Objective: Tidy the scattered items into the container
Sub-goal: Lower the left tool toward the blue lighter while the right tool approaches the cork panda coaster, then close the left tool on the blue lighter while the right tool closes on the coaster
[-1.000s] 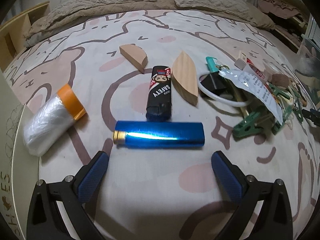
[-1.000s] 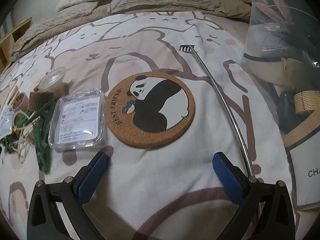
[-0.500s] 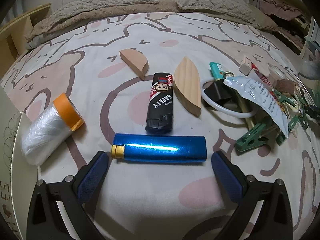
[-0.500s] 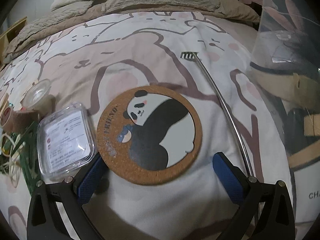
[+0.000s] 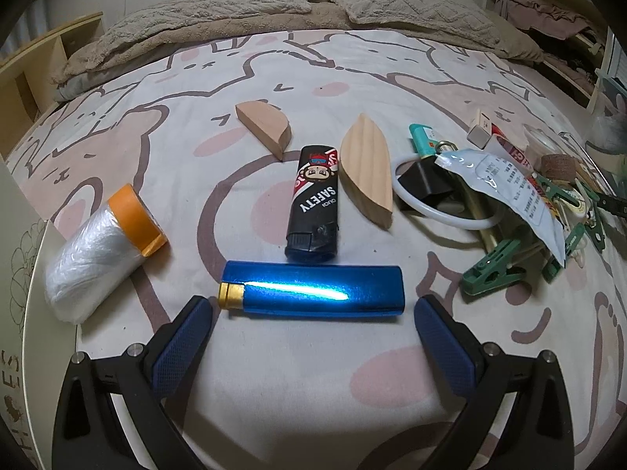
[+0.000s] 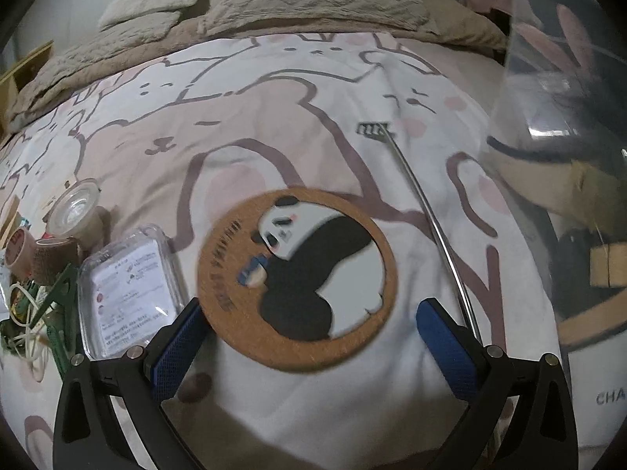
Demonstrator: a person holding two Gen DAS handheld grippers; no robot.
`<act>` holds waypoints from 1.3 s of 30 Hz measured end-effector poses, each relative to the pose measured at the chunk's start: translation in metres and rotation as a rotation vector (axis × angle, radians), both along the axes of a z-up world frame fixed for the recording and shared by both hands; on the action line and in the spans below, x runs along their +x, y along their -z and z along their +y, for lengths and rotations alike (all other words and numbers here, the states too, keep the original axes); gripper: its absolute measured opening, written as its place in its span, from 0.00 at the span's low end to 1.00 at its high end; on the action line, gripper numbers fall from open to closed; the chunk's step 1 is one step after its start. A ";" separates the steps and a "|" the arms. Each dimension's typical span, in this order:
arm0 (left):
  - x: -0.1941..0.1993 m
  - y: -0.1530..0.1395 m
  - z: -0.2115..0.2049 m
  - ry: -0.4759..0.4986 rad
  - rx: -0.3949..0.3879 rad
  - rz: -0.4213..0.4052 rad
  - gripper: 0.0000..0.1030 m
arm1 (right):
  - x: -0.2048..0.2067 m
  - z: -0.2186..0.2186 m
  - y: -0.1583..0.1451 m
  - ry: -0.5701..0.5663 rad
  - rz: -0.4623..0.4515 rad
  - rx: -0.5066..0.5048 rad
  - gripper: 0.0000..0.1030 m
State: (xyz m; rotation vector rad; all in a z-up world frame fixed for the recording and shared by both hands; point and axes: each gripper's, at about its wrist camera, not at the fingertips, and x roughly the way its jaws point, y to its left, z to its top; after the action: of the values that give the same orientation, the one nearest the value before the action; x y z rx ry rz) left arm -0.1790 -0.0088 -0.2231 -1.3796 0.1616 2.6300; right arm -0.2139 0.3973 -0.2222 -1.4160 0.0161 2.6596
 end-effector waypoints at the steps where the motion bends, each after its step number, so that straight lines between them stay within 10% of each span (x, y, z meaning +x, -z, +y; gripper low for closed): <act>1: 0.001 0.000 0.000 0.000 -0.001 0.002 1.00 | -0.002 -0.001 -0.001 -0.006 0.003 0.005 1.00; 24: -0.008 -0.003 -0.001 -0.017 0.029 -0.004 1.00 | -0.018 0.001 0.004 0.005 0.043 -0.014 0.98; 29: -0.003 -0.008 0.004 0.000 0.004 0.031 0.82 | -0.015 0.001 0.002 0.012 0.054 -0.004 0.97; 39: -0.001 -0.010 0.005 -0.004 -0.006 0.048 0.82 | -0.005 0.009 -0.007 0.053 0.105 -0.010 0.97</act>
State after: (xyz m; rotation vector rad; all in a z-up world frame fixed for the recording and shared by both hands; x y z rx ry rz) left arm -0.1799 -0.0037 -0.2134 -1.3209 0.1730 2.6695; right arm -0.2193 0.4059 -0.2151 -1.2593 0.0765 2.6907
